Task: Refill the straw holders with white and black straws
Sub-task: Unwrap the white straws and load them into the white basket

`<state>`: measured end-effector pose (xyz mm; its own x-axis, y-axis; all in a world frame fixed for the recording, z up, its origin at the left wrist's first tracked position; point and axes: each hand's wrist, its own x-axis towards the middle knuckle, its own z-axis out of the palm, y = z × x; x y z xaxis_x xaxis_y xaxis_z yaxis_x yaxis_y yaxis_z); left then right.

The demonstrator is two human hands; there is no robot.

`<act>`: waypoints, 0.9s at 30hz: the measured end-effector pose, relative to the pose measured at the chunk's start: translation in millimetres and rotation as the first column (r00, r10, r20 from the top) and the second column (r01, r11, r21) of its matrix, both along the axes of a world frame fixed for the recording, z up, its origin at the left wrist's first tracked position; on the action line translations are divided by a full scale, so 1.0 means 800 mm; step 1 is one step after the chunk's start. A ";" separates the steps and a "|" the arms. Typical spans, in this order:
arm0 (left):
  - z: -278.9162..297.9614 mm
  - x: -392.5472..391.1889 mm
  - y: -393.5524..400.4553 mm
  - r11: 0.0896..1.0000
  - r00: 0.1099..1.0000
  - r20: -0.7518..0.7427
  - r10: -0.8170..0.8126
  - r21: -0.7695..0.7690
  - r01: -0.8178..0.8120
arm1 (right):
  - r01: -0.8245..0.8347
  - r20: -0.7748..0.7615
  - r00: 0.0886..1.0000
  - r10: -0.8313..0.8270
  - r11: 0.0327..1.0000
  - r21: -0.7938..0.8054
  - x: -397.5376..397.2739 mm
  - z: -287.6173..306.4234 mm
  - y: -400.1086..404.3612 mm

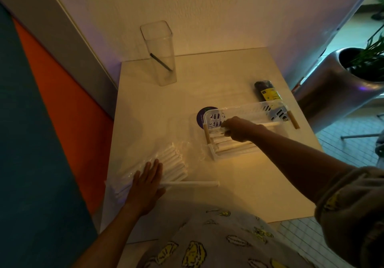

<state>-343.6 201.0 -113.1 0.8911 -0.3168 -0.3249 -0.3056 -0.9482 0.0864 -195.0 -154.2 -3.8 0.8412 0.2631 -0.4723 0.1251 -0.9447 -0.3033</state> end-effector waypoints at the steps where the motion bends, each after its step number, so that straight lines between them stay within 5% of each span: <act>1: 0.001 0.000 0.000 1.000 1.000 -0.004 0.001 -0.001 -0.001 | 0.000 0.004 1.000 0.000 1.000 0.014 0.001 -0.001 0.003; 6: 0.002 0.002 0.001 1.000 1.000 -0.005 -0.004 -0.002 0.004 | -0.001 0.113 0.994 0.000 1.000 0.004 0.001 -0.001 0.016; 9: 0.003 0.001 0.002 1.000 1.000 0.002 0.005 -0.018 -0.004 | 0.042 0.397 0.908 -0.135 0.971 0.233 -0.005 0.012 0.029; 13: 0.011 0.001 -0.005 0.999 0.999 -0.025 0.031 -0.044 -0.032 | -0.201 0.611 0.781 -0.133 0.872 0.446 -0.029 0.047 0.065; 17: 0.016 0.004 -0.005 0.995 0.998 -0.031 0.046 -0.089 -0.049 | -0.343 0.488 0.872 0.033 0.753 0.562 -0.077 0.060 0.114; 19: 0.015 0.005 -0.004 0.994 0.999 -0.021 0.042 -0.103 -0.044 | -0.359 0.367 0.914 0.173 0.767 0.532 -0.098 0.048 0.130; 21: 0.016 0.005 -0.002 0.993 0.999 -0.006 0.035 -0.110 -0.035 | -0.367 0.253 0.926 0.280 0.823 0.433 -0.113 0.024 0.137; 27: 0.018 0.003 0.002 0.990 0.998 0.005 0.069 -0.125 -0.068 | -0.206 -0.038 0.978 0.206 0.978 0.008 -0.144 -0.053 0.119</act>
<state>-341.3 202.3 -98.8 0.9148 -0.2926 -0.2786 -0.2416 -0.9489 0.2032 -310.2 -58.8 -46.6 0.7499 0.4311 -0.5018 0.3054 -0.8985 -0.3154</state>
